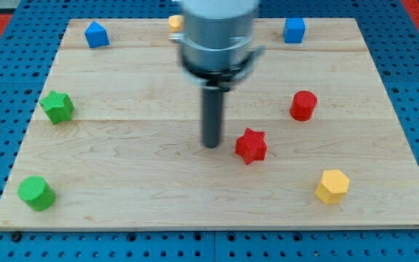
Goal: Push the red star into the red circle
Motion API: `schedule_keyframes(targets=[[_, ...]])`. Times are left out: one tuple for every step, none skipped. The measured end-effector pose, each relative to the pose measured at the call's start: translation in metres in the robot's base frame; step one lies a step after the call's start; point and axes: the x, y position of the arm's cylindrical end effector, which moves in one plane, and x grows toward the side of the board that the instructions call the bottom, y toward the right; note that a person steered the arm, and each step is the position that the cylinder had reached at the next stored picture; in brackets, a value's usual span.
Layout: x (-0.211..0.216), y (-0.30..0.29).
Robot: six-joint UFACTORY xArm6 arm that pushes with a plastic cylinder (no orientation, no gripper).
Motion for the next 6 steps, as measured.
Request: schedule_keyframes(targets=[[0.033, 0.036], [0.014, 0.089], [0.0, 0.162], [-0.02, 0.171], [-0.007, 0.175], [0.04, 0.265]])
